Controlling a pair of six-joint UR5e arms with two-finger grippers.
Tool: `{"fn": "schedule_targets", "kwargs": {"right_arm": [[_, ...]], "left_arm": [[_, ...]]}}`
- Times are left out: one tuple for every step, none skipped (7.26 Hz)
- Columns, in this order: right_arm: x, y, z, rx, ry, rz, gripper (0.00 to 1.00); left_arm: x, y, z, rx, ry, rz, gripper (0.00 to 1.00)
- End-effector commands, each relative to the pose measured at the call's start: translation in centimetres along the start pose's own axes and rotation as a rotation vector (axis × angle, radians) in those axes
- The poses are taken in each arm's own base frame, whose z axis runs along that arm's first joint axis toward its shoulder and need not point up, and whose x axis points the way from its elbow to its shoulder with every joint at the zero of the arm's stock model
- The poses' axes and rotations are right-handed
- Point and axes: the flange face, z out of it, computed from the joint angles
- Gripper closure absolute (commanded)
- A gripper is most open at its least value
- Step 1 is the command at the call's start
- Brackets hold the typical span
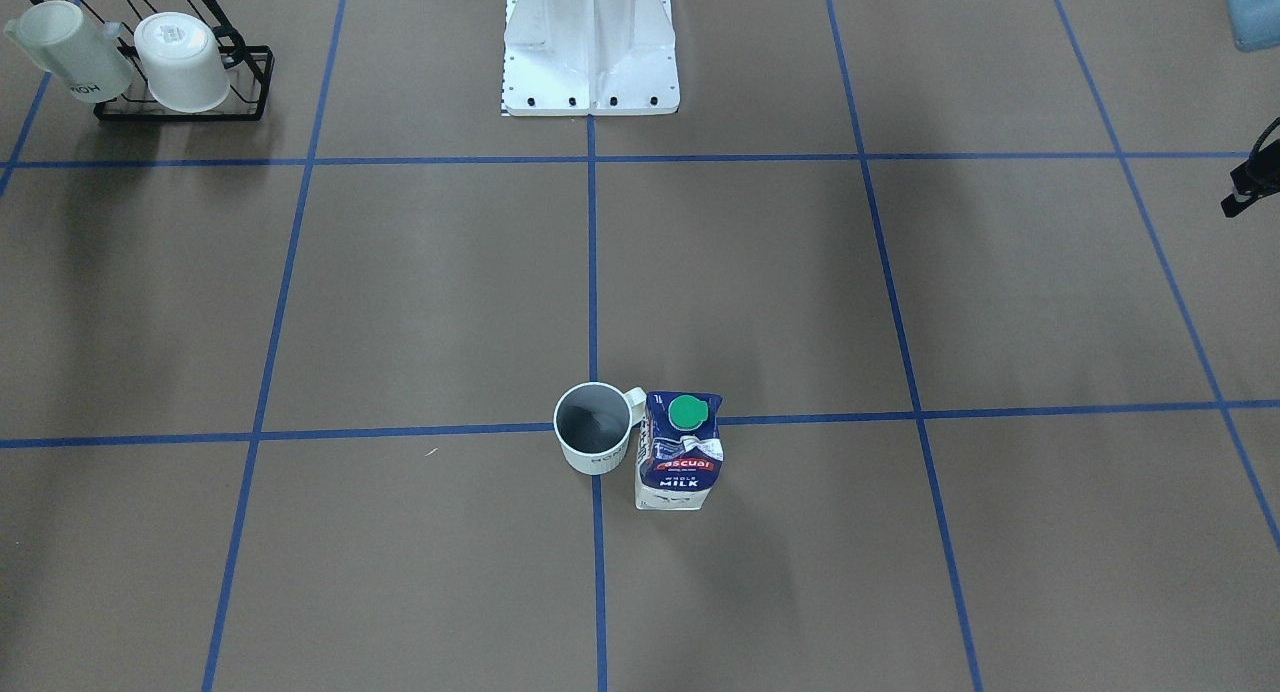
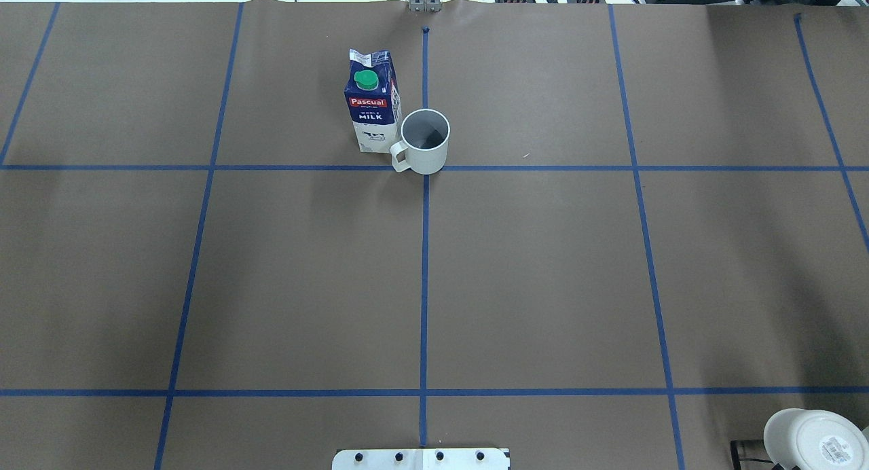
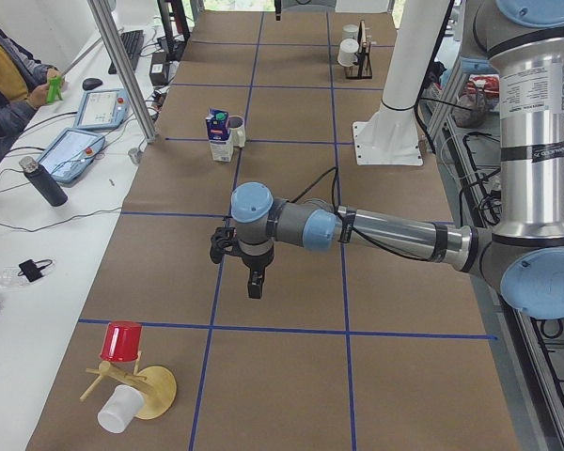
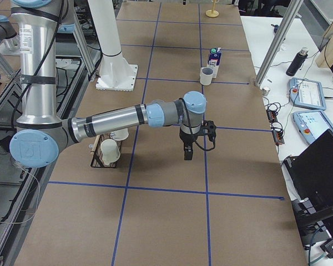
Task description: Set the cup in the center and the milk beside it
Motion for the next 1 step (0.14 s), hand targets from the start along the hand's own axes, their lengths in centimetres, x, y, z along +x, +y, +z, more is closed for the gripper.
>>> {"fn": "schedule_targets", "kwargs": {"right_arm": [[-0.03,-0.11,0.0,0.001,0.001,-0.001,0.0]], "left_arm": [[0.35,-0.35,-0.3,0.008,0.002,0.008,0.02]]}}
